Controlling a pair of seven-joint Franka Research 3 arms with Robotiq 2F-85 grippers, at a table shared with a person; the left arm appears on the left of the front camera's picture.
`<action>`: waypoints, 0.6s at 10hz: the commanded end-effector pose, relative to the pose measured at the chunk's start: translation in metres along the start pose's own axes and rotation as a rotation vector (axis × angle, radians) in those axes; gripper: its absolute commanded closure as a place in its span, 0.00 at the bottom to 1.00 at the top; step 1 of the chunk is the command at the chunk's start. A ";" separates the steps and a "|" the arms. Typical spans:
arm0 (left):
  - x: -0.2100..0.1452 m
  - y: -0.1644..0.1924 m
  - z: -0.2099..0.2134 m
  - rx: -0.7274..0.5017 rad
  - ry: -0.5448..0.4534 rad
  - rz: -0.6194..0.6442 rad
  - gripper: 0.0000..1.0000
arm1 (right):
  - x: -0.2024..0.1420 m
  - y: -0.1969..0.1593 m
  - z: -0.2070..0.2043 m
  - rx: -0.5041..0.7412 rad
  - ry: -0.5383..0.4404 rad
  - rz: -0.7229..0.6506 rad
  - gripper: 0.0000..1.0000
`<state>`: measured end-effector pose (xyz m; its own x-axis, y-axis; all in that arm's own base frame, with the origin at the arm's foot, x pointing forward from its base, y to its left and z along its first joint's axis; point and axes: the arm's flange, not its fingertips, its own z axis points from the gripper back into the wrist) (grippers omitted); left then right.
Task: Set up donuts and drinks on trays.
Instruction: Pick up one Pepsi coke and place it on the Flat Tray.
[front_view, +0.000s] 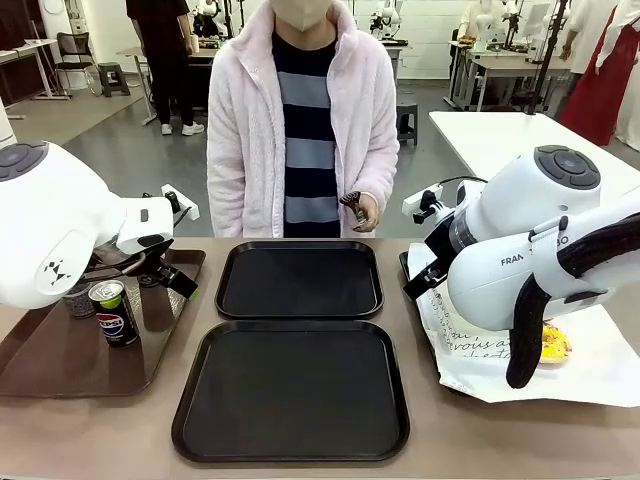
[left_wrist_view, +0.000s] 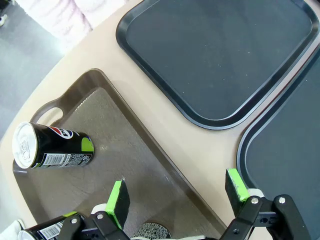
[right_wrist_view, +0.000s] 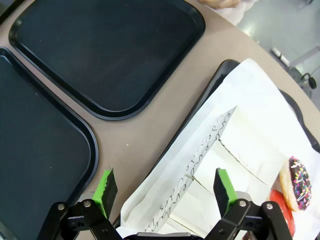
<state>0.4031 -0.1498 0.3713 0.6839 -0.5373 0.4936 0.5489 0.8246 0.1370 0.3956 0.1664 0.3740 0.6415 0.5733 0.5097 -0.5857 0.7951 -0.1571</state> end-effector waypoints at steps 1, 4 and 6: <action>0.000 0.000 0.000 0.000 0.000 0.000 0.00 | 0.000 0.000 0.000 0.000 0.000 0.000 0.00; 0.000 0.000 0.000 0.000 0.000 0.000 0.00 | 0.000 0.000 0.000 0.000 0.000 0.000 0.00; 0.000 0.000 0.000 0.000 0.000 0.000 0.00 | 0.000 0.000 0.000 0.000 0.000 0.000 0.00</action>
<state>0.4031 -0.1498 0.3713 0.6839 -0.5373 0.4936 0.5489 0.8246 0.1369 0.3956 0.1664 0.3740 0.6415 0.5733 0.5097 -0.5857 0.7952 -0.1571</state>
